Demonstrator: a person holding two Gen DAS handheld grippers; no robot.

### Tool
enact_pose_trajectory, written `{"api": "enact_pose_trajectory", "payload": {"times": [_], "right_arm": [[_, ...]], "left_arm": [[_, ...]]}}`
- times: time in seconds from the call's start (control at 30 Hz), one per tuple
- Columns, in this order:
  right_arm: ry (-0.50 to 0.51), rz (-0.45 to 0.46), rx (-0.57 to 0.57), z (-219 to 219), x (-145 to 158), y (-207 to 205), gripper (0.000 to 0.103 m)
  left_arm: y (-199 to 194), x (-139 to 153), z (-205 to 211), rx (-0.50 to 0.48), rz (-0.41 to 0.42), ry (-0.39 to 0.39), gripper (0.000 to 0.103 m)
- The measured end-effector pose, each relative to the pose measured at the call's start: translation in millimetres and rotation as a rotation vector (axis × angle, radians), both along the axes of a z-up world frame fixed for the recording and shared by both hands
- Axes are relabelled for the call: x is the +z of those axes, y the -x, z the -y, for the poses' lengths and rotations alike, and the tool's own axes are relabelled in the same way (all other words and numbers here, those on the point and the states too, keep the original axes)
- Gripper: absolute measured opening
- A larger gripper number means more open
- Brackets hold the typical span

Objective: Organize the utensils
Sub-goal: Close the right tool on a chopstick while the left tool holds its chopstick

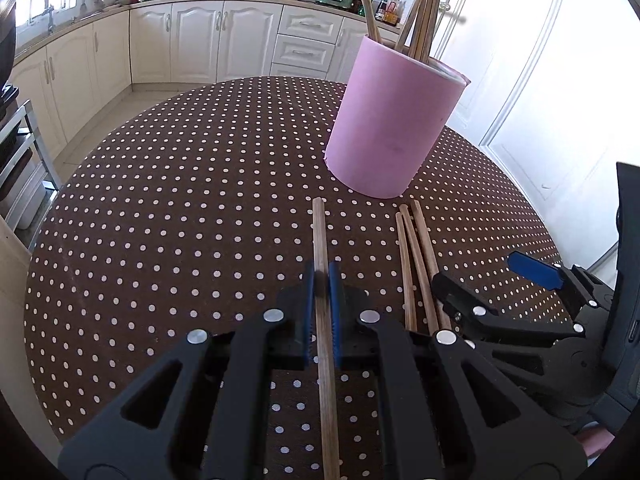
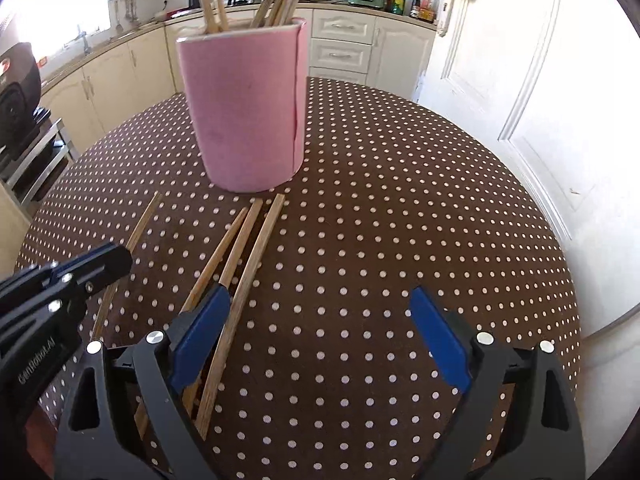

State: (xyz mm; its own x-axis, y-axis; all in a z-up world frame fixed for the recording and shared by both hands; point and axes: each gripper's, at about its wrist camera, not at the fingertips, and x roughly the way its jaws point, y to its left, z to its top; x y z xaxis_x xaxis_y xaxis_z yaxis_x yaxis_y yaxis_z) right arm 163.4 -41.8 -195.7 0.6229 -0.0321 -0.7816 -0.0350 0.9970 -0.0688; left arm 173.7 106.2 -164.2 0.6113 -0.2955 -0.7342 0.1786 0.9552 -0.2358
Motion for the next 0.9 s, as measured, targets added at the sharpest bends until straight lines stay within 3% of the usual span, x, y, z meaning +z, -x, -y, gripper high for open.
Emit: {"api": "enact_pose_trajectory", "payload": {"times": [0.17,0.23,0.3,0.33,0.37,0.4,0.5,0.6,0.9], "right_arm": [[0.032,0.0,0.009,-4.7,-5.2,6.3,0.086],[0.019,0.003,0.037,-6.6,-3.8,8.8,0.073],[-0.027,-0.002,0.064,-6.8,-2.4,12.0,0.045],[-0.017,0.005,0.079,-10.4,-1.0,14.9,0.035],[-0.007,0.005,0.091,-15.4,-0.3,17.7,0.019],[-0.01,0.001,0.096,-17.4,-0.1,19.2,0.014],[-0.047,-0.015,0.1,-14.8,2.9,17.9,0.005],[-0.113,-0.03,0.105,-4.7,5.6,13.0,0.005],[-0.174,0.026,0.085,19.8,24.4,16.0,0.005]], "left_arm": [[-0.8,1.0,-1.5,-0.011,0.002,0.001,0.007],[-1.5,0.4,-0.4,-0.013,0.001,0.002,0.007],[-2.6,-0.4,0.1,-0.013,-0.003,0.001,0.007],[-2.7,-0.9,1.4,-0.014,-0.002,0.0,0.007],[-2.7,-0.6,2.3,-0.015,0.0,-0.003,0.008],[-2.7,-1.1,4.1,-0.015,0.003,-0.005,0.008],[-1.7,-0.2,6.6,-0.015,0.011,-0.012,0.008],[0.9,1.5,8.4,-0.019,0.018,-0.015,0.008],[5.0,14.5,11.5,-0.015,0.045,-0.015,0.008]]}}
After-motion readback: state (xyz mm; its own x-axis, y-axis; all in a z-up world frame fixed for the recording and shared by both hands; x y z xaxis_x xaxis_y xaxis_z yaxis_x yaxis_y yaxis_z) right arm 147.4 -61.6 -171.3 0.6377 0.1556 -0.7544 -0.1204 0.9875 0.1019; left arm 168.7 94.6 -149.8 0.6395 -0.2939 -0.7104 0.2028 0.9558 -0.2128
